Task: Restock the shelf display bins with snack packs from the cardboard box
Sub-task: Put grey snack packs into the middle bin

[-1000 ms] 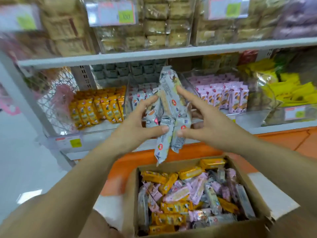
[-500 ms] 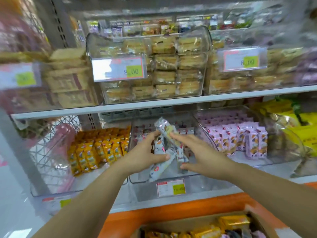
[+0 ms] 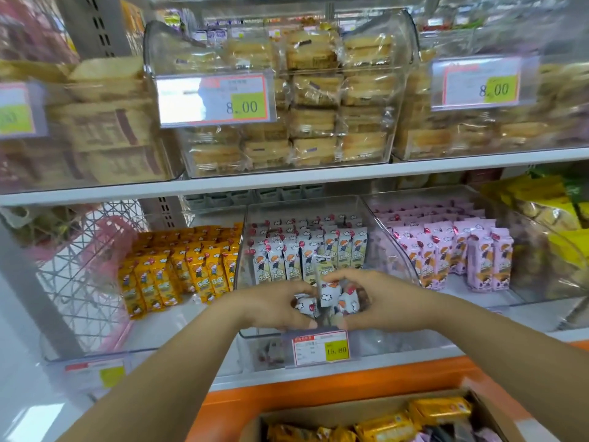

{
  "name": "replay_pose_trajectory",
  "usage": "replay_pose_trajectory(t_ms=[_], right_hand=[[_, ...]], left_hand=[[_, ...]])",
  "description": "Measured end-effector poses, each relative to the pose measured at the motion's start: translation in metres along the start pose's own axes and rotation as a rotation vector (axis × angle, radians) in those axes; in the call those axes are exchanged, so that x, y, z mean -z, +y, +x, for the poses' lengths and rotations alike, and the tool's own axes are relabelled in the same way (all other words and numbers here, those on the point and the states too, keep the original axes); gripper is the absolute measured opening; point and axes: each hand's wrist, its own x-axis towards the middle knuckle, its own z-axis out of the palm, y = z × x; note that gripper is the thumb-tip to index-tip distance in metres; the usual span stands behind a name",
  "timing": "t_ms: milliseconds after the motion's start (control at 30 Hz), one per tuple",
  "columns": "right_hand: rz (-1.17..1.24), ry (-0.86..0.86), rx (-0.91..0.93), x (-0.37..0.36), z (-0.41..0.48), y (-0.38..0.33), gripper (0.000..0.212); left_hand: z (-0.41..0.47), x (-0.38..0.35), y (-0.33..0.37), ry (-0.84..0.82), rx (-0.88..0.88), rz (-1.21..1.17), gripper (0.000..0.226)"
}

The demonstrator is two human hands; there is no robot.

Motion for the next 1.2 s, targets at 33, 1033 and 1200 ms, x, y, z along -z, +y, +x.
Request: replay_pose_trajectory(t_ms=[33, 1033, 1200], right_hand=[[0.075, -0.008, -0.014, 0.001, -0.001, 0.0, 0.064], [-0.185, 0.526, -0.117, 0.044, 0.025, 0.0, 0.036], [-0.315, 0.51, -0.16, 0.029, 0.061, 0.011, 0.036]], left_hand=[[-0.001, -0.001, 0.0, 0.0, -0.006, -0.059, 0.067], [0.024, 0.022, 0.038, 0.613, -0.137, 0.05, 0.041], [0.058, 0.027, 0.033, 0.542, -0.13, 0.087, 0.036]])
